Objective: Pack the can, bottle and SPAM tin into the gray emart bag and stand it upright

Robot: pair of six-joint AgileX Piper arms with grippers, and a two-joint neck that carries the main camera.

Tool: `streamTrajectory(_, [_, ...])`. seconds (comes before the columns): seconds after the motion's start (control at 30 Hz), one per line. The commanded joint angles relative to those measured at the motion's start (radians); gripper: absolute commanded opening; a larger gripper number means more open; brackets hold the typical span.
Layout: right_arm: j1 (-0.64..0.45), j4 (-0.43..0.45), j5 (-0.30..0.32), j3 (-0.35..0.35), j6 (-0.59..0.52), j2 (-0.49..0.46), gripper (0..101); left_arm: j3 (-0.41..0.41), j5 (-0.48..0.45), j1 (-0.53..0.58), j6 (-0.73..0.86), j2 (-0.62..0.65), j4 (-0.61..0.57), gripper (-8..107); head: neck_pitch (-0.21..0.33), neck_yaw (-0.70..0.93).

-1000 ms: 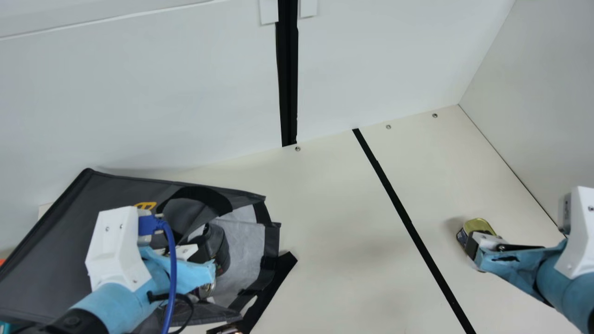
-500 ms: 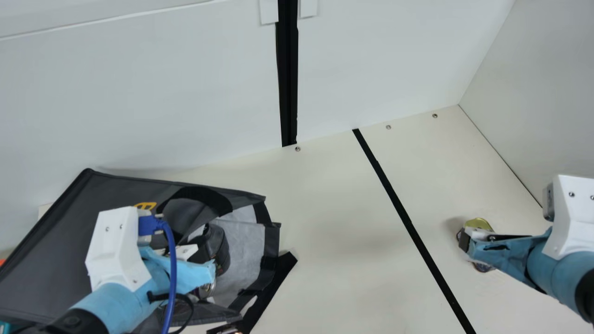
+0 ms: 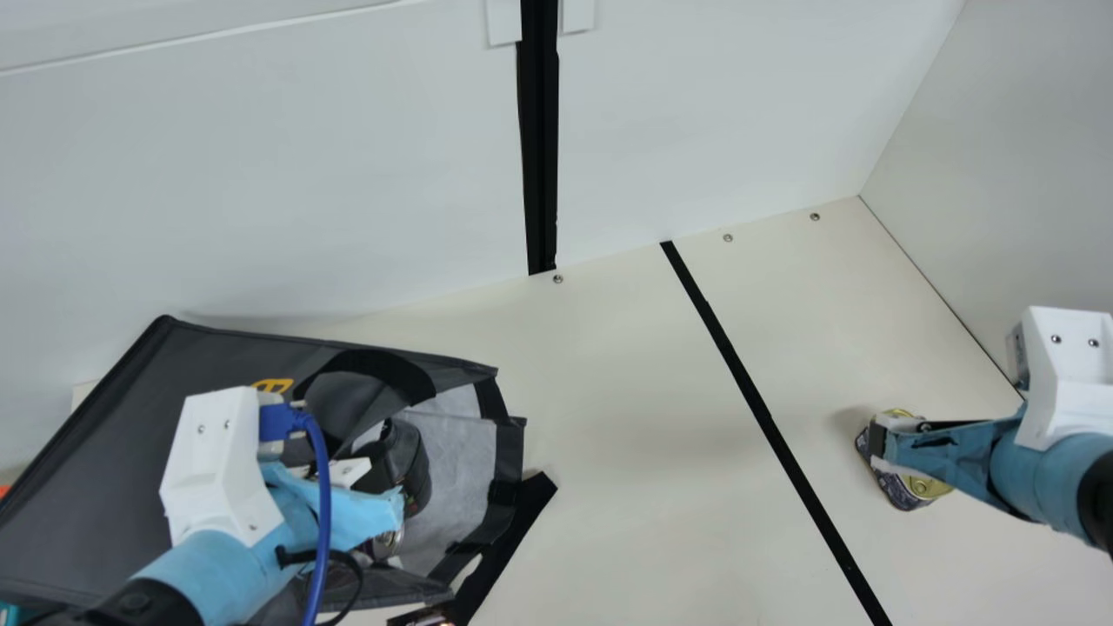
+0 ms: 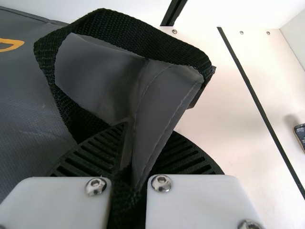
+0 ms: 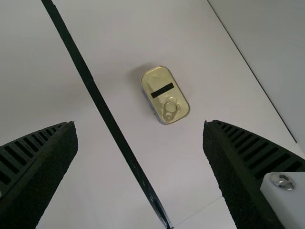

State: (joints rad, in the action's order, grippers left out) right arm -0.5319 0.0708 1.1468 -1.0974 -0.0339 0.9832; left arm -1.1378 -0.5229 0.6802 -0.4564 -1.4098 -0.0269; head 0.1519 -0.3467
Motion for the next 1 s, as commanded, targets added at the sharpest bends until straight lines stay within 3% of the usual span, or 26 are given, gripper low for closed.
streamTrajectory(0.0, [-0.037,-0.023,-0.011,0.003,-0.060,0.016,95,0.000,0.000,0.000,0.000,0.000,0.000,-8,0.023,-0.002])
streamTrajectory(0.4, [-0.175,-0.142,-0.063,0.007,-0.280,0.115,95,0.000,0.000,0.000,0.000,0.000,0.000,-8,0.023,-0.002])
streamTrajectory(0.97, [-0.280,-0.302,-0.076,-0.008,-0.608,0.270,95,0.000,0.000,0.000,0.000,0.000,0.000,-8,0.023,-0.002])
